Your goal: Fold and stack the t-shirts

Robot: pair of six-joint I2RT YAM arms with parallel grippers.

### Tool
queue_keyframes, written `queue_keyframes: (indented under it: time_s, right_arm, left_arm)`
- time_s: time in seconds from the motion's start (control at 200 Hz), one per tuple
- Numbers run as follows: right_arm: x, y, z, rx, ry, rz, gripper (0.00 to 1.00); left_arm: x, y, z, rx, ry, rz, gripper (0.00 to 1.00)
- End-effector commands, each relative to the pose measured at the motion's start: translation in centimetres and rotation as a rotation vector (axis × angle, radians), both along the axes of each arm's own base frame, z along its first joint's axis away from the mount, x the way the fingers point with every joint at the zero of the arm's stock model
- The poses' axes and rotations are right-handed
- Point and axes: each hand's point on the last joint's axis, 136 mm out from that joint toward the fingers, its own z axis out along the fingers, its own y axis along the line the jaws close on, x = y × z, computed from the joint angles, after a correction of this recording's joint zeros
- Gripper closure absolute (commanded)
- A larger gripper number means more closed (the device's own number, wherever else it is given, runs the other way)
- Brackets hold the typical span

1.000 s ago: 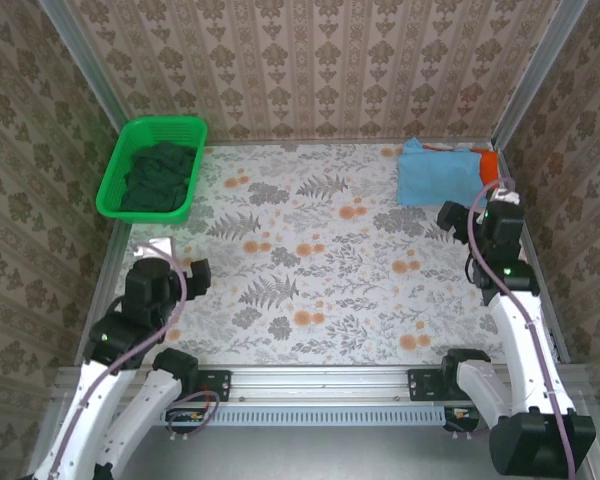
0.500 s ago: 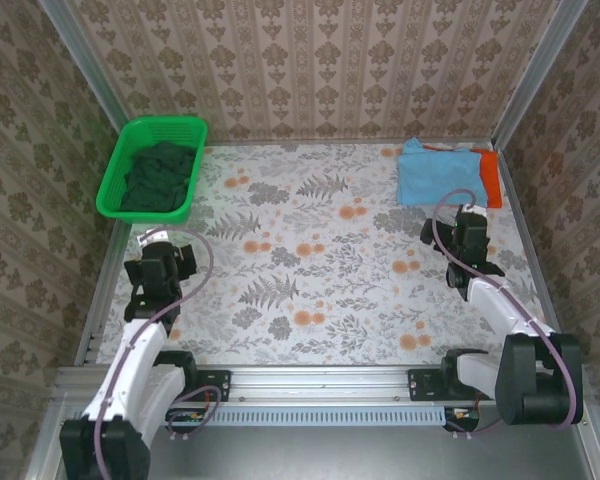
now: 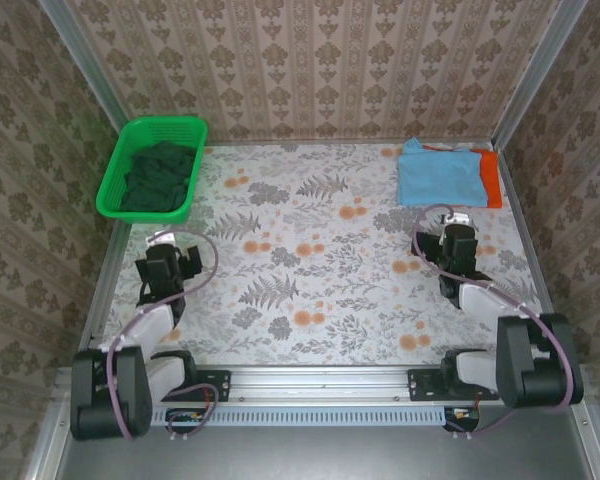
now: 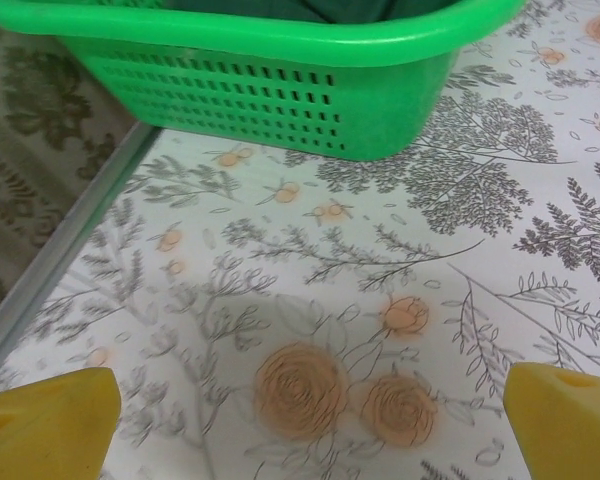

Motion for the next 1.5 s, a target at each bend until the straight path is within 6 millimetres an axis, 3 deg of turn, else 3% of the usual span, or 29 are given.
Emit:
queue_keyframes:
  time_s: [0.0, 0.065, 0.125, 0.25, 0.345, 0.455, 0.535, 0.725, 1.495]
  right_arm:
    - [3.2, 0.4, 2.4, 0.006, -0.105, 0.015, 0.01]
    - [4.3, 0.5, 3.3, 0.008, -0.158, 0.024, 0.01]
    - [5.0, 0.7, 2.2, -0.011, -0.123, 0.047, 0.0]
    - [5.5, 1.2, 1.9, -0.027, -0.155, 0.084, 0.0]
    - [4.9, 1.9, 2.3, -0.046, -0.219, 0.111, 0.0]
    - [2.8, 2.4, 2.2, -0.058, -0.35, 0.138, 0.0]
    - [1.8, 2.9, 2.2, -0.084, -0.382, 0.15, 0.0]
    - [4.8, 3.1, 1.0, -0.068, -0.221, 0.162, 0.01]
    - [4.7, 2.8, 1.1, -0.055, -0.228, 0.157, 0.0]
  left_arm:
    - [4.1, -1.7, 3.2, -0.008, -0.13, -0.134, 0.0]
    - [5.7, -2.2, 3.2, -0.021, -0.138, -0.182, 0.0]
    - [6.9, -2.3, 3.0, -0.045, -0.135, -0.2, 0.0]
    - [8.3, -4.2, 2.0, -0.077, -0.121, -0.297, 0.0]
    - [8.0, -4.5, 1.7, -0.062, -0.147, -0.305, 0.0]
    - [6.9, -4.5, 1.4, -0.016, -0.215, -0.283, 0.0]
    - [6.5, -5.6, 1.4, 0.066, -0.25, -0.298, 0.0]
    - [7.9, -4.8, 0.8, 0.01, -0.164, -0.28, 0.0]
    - [7.8, -4.8, 0.7, 0.015, -0.161, -0.277, 0.0]
